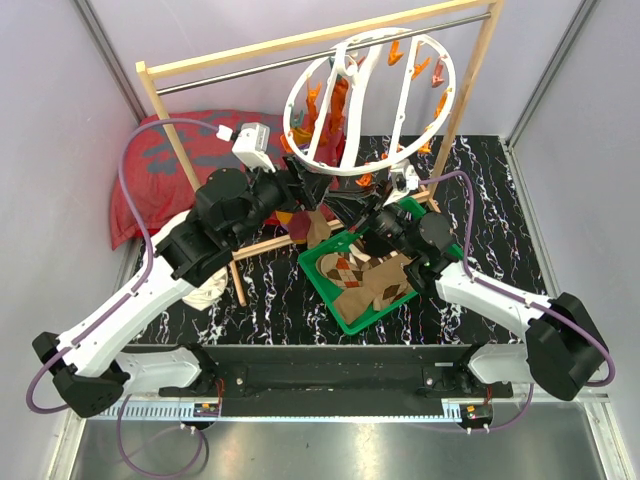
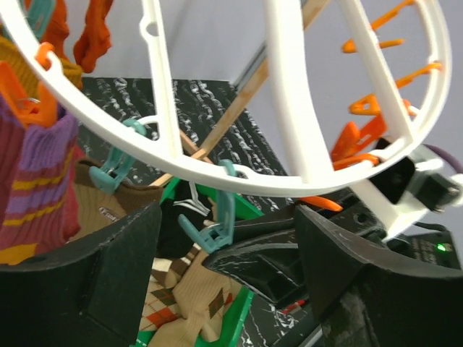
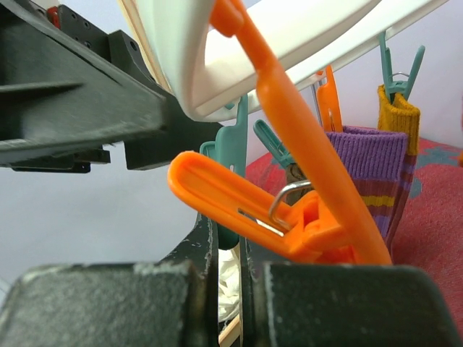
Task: Clip the socks to the hanger
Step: Open the clamp at the hanger, then pick up the sock from the bin.
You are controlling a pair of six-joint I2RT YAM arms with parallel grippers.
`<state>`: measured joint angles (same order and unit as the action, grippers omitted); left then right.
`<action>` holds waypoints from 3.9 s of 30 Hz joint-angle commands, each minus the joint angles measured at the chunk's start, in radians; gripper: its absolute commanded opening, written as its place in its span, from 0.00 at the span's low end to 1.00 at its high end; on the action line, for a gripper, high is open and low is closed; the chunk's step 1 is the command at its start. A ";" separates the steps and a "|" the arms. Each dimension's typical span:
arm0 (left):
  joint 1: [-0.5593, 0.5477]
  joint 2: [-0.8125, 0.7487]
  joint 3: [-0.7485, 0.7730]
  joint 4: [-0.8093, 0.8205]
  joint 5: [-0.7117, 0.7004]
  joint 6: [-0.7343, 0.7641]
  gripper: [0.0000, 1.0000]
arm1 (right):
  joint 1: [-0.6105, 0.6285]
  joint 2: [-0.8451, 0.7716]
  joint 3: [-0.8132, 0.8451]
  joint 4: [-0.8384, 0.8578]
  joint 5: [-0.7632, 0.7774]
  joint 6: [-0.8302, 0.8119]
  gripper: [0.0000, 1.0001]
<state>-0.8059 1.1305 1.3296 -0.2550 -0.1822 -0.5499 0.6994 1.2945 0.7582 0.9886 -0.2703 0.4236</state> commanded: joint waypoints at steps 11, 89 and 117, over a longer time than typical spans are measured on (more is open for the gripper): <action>-0.039 0.057 0.097 -0.053 -0.197 -0.021 0.68 | 0.020 -0.021 0.035 -0.064 0.039 -0.106 0.00; -0.045 0.101 0.120 -0.043 -0.212 0.143 0.00 | -0.284 0.051 -0.043 -1.329 0.531 0.463 0.20; -0.049 0.092 0.115 -0.036 -0.204 0.136 0.00 | -0.284 0.037 0.000 -1.306 0.523 0.354 0.01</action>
<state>-0.8509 1.2457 1.4174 -0.3454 -0.3828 -0.4171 0.4213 1.4281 0.7406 -0.3199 0.2409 0.8543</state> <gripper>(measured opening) 0.295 0.064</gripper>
